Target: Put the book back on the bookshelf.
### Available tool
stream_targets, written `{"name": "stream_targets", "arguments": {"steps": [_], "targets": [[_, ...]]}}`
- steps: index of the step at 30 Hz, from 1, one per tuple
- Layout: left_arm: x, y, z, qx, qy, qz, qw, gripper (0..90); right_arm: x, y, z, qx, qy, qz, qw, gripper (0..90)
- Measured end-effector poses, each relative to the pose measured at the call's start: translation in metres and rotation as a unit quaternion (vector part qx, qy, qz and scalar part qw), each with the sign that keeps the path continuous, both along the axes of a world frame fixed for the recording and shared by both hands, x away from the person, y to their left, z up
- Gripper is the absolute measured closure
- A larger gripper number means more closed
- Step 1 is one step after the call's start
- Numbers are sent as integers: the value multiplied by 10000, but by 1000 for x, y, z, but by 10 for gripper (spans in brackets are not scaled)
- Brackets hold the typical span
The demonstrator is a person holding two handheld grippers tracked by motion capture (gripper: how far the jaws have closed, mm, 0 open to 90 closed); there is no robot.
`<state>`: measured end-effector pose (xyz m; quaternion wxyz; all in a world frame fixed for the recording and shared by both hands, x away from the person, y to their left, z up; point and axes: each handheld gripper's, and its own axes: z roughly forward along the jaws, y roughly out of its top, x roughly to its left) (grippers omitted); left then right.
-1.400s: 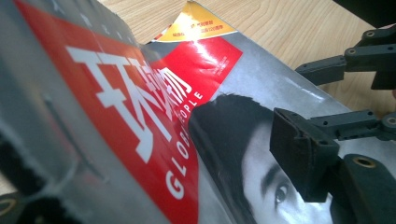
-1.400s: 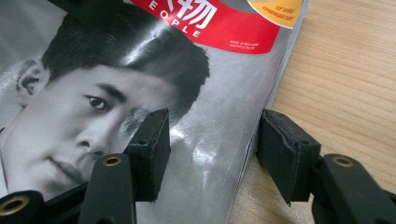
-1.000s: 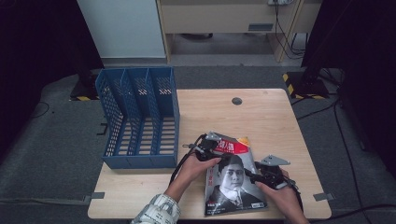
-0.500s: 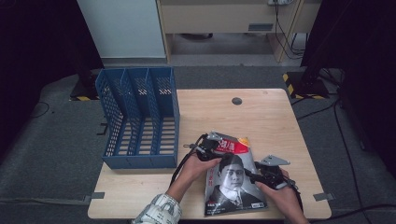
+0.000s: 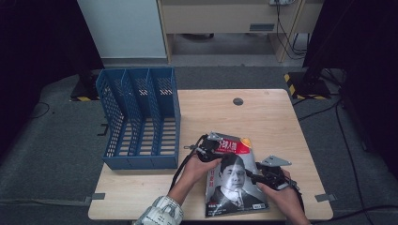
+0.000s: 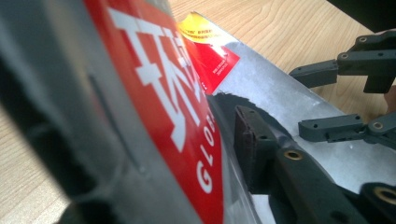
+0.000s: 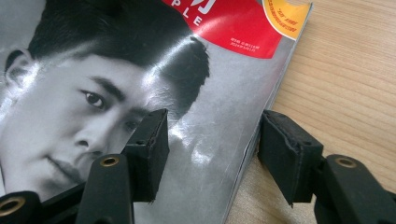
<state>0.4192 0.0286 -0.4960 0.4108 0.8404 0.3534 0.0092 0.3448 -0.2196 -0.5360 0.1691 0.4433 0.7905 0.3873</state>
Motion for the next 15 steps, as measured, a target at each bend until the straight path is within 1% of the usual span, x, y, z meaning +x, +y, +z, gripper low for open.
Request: {"name": "stream_targets", "arguments": {"steps": [9, 10, 11, 12, 15], "targets": [[-3, -2, 6, 44, -67, 23, 10000, 790, 0, 0, 0, -28, -16, 21, 10000, 427], [-4, -2, 7, 32, -111, 22, 9999, 805, 0, 0, 0, -20, -14, 8, 10000, 424], [-4, -2, 7, 32, -111, 22, 9999, 812, 1, 0, 0, -28, -34, 16, 10000, 421], [-6, -2, 9, -10, -143, 33, 9999, 818, 1, 0, 0, -44, -41, 24, 10000, 417], [-6, -2, 11, -19, -194, 6, 9998, 824, 1, 0, 0, -34, -43, -11, 10000, 405]]}}
